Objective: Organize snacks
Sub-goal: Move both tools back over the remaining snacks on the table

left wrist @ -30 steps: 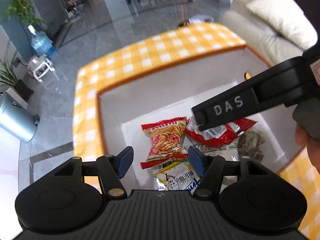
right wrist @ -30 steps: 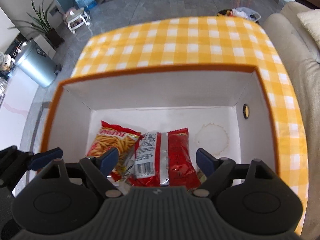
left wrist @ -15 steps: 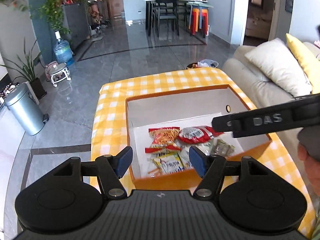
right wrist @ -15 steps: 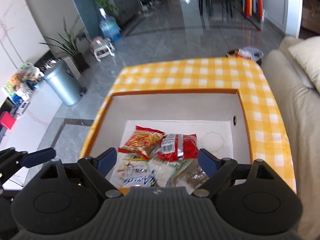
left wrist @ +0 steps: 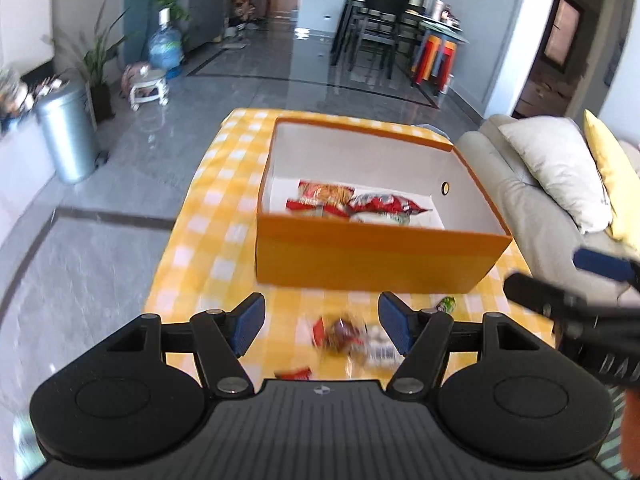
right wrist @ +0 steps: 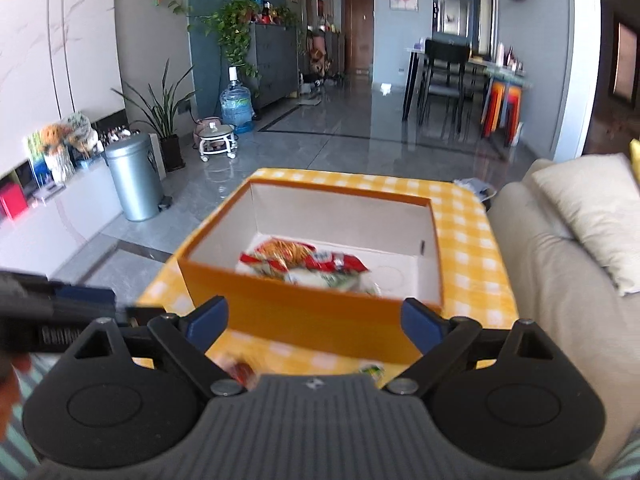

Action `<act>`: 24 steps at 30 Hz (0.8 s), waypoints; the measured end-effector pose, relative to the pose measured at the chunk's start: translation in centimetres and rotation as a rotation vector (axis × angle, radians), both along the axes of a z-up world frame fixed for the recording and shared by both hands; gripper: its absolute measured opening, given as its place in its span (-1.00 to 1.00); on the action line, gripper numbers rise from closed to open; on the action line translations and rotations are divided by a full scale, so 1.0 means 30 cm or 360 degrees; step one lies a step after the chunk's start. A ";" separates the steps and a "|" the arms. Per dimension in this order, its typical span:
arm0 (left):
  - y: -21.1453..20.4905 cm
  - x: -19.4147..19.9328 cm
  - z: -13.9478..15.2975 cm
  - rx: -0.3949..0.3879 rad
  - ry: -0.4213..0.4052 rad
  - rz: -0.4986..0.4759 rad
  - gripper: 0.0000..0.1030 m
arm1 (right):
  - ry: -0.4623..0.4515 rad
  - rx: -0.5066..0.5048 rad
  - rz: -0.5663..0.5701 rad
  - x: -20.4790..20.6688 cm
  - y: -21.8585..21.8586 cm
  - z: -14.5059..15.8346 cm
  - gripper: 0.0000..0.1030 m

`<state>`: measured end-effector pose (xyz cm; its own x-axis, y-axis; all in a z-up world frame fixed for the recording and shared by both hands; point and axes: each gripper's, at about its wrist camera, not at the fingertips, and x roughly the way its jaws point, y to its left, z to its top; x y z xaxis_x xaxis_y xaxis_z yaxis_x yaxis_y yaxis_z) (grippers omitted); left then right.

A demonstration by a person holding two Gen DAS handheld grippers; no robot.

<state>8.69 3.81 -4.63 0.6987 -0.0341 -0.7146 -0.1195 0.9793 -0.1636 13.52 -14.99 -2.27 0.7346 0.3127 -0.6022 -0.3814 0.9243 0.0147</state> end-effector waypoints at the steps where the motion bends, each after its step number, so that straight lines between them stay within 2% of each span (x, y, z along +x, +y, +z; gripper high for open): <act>1: -0.004 -0.017 -0.008 -0.0029 -0.0004 0.0002 0.48 | -0.0019 -0.0034 -0.0011 -0.028 -0.005 -0.019 0.75; 5: -0.031 -0.057 -0.047 -0.0050 0.0032 -0.0004 0.48 | -0.0069 -0.0128 -0.0031 -0.100 -0.035 -0.090 0.75; 12: -0.091 -0.085 -0.160 0.0022 0.0232 -0.0003 0.49 | -0.0131 -0.0250 -0.0032 -0.173 -0.081 -0.212 0.75; 17: -0.114 -0.102 -0.247 0.0060 0.0340 -0.0023 0.49 | -0.0003 -0.0286 0.0040 -0.191 -0.081 -0.303 0.75; 24: -0.109 -0.097 -0.305 0.0019 0.0414 -0.0006 0.49 | 0.0179 -0.0365 0.0167 -0.173 -0.041 -0.417 0.70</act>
